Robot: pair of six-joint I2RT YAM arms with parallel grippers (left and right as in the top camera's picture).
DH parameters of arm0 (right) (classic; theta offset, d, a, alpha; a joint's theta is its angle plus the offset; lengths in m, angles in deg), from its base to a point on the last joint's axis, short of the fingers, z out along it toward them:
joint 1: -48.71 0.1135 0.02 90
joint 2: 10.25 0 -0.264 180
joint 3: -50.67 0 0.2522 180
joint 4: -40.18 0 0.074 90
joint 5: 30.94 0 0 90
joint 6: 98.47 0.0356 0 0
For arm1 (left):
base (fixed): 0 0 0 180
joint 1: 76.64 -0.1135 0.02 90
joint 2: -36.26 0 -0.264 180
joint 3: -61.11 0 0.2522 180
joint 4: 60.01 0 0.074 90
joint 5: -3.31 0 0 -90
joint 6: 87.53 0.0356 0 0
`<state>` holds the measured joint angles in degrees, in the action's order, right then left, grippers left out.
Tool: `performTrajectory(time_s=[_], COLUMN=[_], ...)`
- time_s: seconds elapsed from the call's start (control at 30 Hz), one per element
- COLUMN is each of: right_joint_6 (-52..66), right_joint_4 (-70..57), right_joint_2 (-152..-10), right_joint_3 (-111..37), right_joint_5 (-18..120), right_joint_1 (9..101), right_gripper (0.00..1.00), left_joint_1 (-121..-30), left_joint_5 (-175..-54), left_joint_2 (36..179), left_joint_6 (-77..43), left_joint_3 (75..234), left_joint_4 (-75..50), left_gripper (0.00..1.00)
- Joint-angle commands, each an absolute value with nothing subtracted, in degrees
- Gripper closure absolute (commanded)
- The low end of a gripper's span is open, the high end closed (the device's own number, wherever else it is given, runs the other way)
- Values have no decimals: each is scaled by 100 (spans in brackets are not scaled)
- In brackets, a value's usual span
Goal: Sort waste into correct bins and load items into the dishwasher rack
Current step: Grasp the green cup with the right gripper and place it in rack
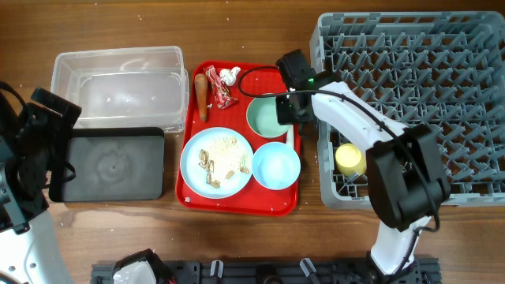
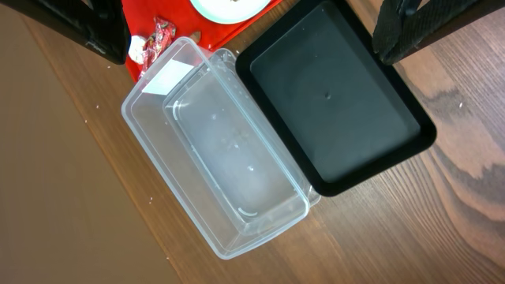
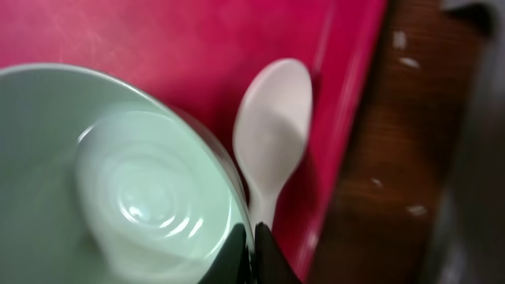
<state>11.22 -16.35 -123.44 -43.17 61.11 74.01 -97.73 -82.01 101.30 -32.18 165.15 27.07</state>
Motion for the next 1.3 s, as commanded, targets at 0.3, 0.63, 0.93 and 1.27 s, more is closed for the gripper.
performTrajectory(time_s=[0.3, 0.63, 0.93, 1.27], right_joint_6=[1847, -349, -712, -743], right_joint_4=[-2586, -719, -422, -409], right_joint_2=[-9570, -10842, -12486, -12132], right_joint_3=[-4485, -4349, -4349, -4349], right_joint_5=[11817, 13149, 13420, 13531], right_joint_1=[6813, 4013, 3899, 6061], right_gripper=[96, 96, 96, 43], left_joint_1=[-9810, -9808, -9810, -9810], left_joint_5=[-8104, -8104, -8104, -8104], left_joint_2=[10154, 10154, 10154, 10154], left_joint_6=[-3273, -3273, -3270, -3270], left_joint_3=[16530, 16530, 16530, 16530], left_joint_4=[2690, 2690, 2690, 2690], left_gripper=[0, 0, 0, 0])
